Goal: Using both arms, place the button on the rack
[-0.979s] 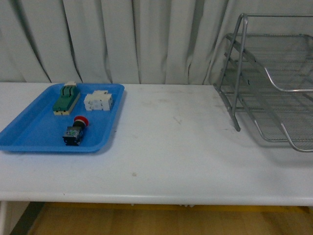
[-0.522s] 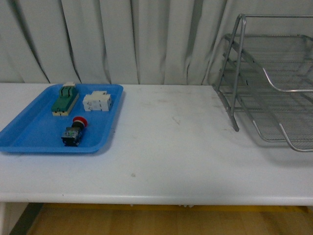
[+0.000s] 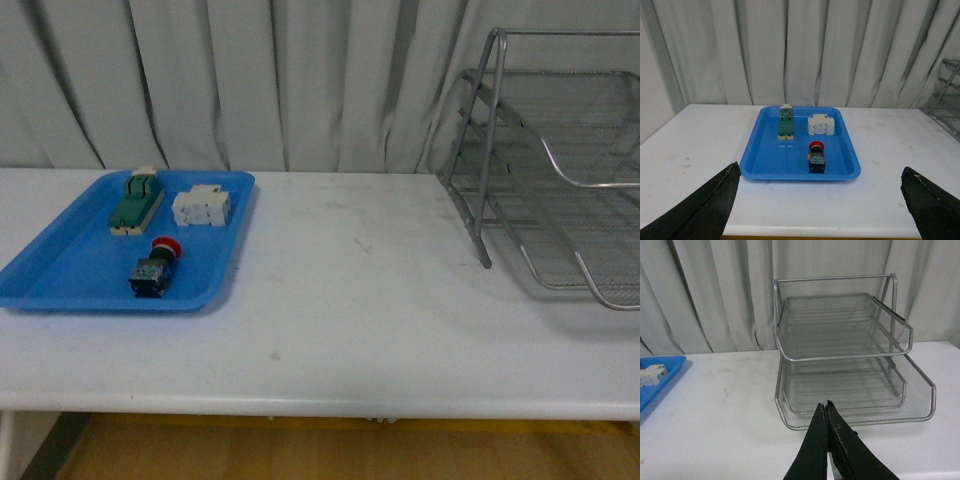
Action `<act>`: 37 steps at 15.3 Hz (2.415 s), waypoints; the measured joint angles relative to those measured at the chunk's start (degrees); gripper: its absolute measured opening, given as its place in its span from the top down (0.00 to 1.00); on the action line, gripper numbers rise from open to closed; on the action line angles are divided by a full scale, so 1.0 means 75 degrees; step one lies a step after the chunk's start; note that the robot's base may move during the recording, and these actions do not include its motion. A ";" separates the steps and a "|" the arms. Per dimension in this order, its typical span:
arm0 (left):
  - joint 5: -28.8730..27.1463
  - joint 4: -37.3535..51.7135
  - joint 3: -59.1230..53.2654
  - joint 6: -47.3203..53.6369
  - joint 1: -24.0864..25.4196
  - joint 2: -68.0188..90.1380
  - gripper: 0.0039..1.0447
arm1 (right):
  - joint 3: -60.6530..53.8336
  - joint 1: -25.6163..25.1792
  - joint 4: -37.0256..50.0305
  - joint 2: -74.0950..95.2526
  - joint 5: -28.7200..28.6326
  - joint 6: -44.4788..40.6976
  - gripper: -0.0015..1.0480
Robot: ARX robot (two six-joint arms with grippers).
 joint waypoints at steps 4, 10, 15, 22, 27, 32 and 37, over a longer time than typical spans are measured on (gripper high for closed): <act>0.0000 0.0000 0.0000 0.0000 0.0000 0.0000 0.06 | -0.0192 0.0562 -0.0577 -0.0857 0.0589 -0.0067 0.98; 0.0000 0.0000 0.0000 0.0000 0.0000 0.0000 0.06 | -0.0484 0.1332 -0.1259 -0.1883 0.1358 -0.0076 0.98; 0.0000 0.0000 0.0000 0.0000 0.0000 0.0000 0.06 | -0.0484 0.1332 -0.1731 -0.2363 0.1358 -0.0076 0.98; -0.0003 0.0000 0.0000 0.0000 0.0000 0.0000 0.06 | -0.0478 0.1332 -0.3325 -0.3899 0.1358 -0.0076 0.98; 0.0000 0.0003 0.0000 0.0000 0.0000 0.0000 0.06 | -0.0478 0.1332 -0.3340 -0.3896 0.1358 -0.0093 0.54; 0.0000 0.0003 0.0000 0.0000 0.0000 0.0000 0.06 | -0.0478 0.1332 -0.3340 -0.3896 0.1358 -0.0093 0.06; -0.0857 -0.2719 0.1454 -0.1725 -0.0796 0.1798 0.06 | -0.0478 0.1332 -0.3334 -0.3896 0.1358 -0.0096 0.06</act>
